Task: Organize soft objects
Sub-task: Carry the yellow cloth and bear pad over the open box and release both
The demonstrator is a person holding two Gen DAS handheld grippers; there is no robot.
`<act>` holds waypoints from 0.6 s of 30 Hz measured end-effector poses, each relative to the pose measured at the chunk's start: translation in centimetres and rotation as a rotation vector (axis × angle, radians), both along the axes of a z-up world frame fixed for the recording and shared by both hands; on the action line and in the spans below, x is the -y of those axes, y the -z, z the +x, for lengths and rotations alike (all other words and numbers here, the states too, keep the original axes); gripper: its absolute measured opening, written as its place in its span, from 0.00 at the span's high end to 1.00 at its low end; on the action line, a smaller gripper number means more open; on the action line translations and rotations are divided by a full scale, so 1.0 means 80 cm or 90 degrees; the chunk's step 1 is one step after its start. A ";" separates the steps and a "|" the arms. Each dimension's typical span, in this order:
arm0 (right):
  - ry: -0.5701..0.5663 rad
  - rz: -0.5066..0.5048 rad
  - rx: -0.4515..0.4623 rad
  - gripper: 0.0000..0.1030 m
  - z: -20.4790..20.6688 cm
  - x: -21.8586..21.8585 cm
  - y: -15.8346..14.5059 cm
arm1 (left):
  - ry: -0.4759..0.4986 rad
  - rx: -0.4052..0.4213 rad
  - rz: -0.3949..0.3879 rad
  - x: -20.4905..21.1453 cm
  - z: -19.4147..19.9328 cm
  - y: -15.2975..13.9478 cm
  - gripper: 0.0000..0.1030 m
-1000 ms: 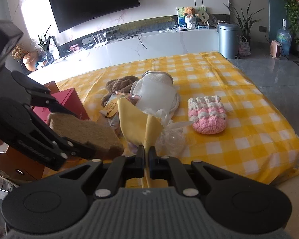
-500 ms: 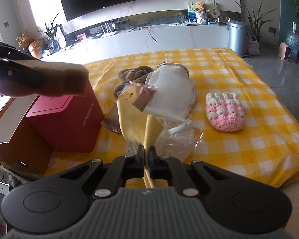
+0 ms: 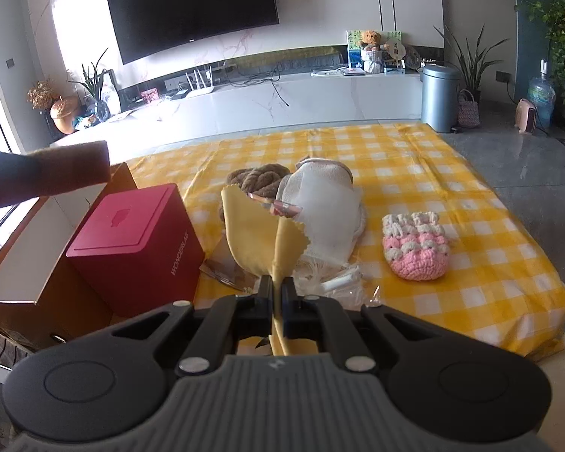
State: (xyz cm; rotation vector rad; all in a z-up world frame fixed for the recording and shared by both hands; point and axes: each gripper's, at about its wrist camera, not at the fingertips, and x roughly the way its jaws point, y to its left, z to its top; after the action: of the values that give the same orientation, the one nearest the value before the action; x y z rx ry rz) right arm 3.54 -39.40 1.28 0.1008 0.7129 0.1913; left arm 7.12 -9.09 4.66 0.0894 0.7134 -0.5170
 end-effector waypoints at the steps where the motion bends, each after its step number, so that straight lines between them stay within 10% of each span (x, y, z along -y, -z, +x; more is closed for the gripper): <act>1: 0.004 0.001 0.016 0.98 -0.004 -0.002 -0.008 | -0.010 0.010 0.002 -0.006 -0.005 0.000 0.15; 11: -0.082 0.026 0.109 0.98 -0.023 -0.070 -0.076 | -0.126 0.027 -0.045 -0.103 -0.042 -0.001 0.15; 18: -0.225 0.091 0.097 0.98 -0.009 -0.155 -0.082 | -0.254 0.067 0.024 -0.152 -0.071 0.014 0.15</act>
State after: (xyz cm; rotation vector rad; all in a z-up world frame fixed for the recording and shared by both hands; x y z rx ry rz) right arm 2.80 -27.01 7.84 0.0952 0.5602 0.5835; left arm 1.45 3.07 3.51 0.0089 0.6172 -0.1161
